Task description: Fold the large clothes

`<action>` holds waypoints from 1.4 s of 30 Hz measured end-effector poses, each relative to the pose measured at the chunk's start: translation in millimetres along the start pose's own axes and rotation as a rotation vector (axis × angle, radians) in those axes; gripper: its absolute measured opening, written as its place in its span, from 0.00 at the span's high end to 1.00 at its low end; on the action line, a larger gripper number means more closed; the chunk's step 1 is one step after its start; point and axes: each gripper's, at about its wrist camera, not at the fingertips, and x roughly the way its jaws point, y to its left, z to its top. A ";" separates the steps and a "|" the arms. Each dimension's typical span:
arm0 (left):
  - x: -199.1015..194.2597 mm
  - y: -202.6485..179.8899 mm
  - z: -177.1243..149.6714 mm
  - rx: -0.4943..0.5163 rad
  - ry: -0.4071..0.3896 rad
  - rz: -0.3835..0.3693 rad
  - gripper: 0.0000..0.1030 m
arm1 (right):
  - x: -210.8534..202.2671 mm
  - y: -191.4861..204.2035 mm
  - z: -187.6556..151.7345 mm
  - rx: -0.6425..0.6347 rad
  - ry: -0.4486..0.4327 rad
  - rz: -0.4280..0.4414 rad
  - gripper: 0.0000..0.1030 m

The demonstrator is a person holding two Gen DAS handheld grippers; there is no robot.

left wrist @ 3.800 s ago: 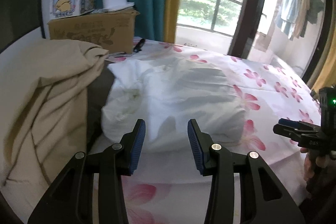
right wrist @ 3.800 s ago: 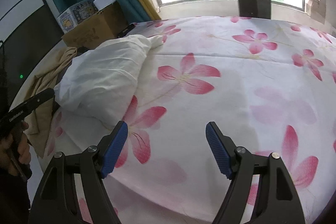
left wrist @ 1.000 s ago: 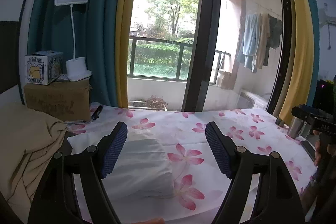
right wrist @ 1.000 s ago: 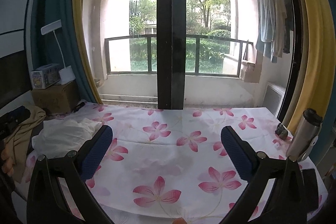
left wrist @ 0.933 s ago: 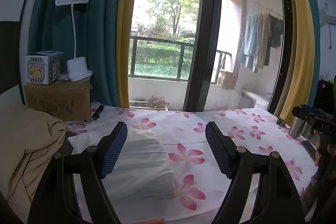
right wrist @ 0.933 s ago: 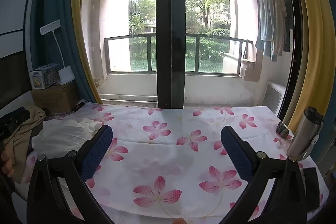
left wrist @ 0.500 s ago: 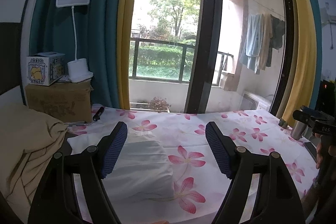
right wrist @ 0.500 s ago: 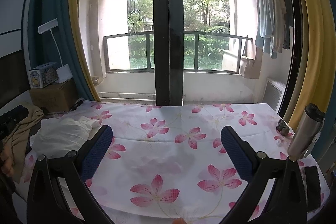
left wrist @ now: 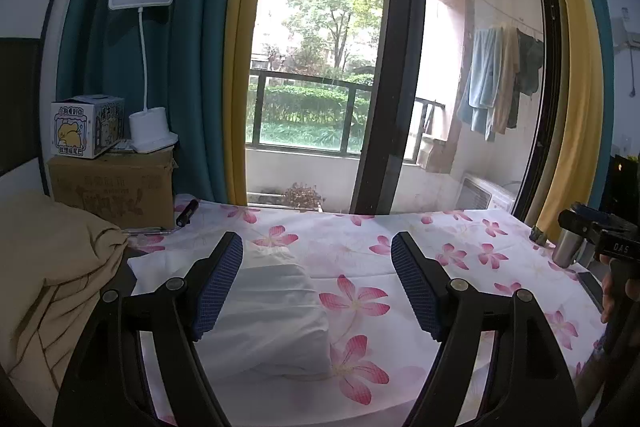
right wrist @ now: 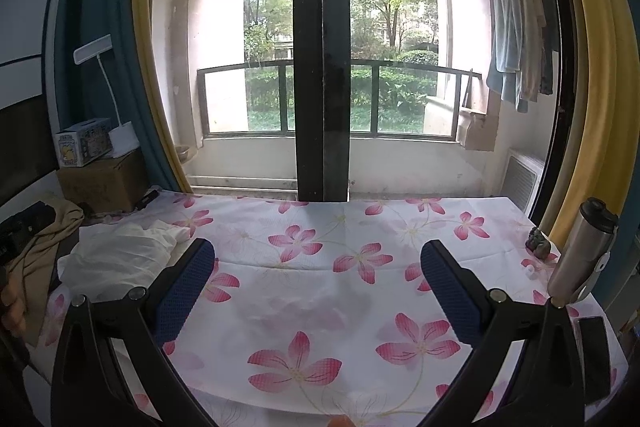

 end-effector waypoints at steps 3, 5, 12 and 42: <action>-0.5 -1.1 -0.3 0.002 0.001 -0.002 0.23 | -0.3 -0.4 -0.2 0.002 -0.001 -0.001 0.01; -1.2 -2.9 -0.4 0.004 0.001 -0.003 0.23 | -0.9 -0.8 -0.2 0.002 -0.003 0.000 0.01; -1.8 -5.8 -0.6 0.009 -0.001 -0.006 0.23 | -2.3 -2.4 0.0 0.003 -0.005 -0.002 0.01; -4.3 -9.2 -1.2 0.017 0.002 -0.009 0.23 | -7.1 -4.9 0.2 0.006 -0.008 0.002 0.01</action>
